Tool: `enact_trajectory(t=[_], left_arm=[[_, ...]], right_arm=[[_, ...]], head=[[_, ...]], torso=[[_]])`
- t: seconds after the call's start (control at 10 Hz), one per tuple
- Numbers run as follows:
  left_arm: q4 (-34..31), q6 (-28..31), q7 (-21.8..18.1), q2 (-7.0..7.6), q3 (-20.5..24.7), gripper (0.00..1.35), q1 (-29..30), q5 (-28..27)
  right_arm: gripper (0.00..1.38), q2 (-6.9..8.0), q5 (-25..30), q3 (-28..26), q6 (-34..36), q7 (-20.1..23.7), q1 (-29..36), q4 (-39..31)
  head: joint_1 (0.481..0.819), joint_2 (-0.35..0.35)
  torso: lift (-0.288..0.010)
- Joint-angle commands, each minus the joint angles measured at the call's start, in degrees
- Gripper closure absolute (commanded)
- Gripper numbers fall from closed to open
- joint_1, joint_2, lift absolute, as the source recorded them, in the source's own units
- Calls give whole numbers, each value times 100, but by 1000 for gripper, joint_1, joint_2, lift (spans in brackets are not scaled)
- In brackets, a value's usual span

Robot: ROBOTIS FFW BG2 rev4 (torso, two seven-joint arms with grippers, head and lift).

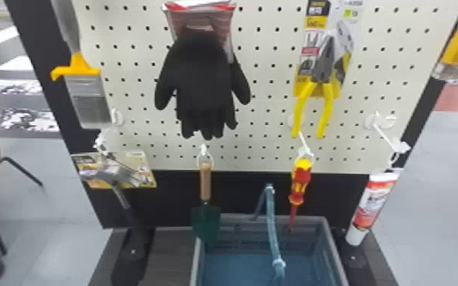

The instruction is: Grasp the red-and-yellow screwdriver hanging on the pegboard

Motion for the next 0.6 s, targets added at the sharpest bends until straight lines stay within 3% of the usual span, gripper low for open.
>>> enact_trajectory(t=[0.0,0.5], left_arm=[[0,0,0,5,6,510,-2,0],[0,9,0,23,-2,510,-14,-9]], right_arm=[[136,0,-1,0,0,-1,0,11],[137,0,-27,0,0,-1,-37,25]], head=[[549,0],[549,0]], torso=[[-100],[-100]])
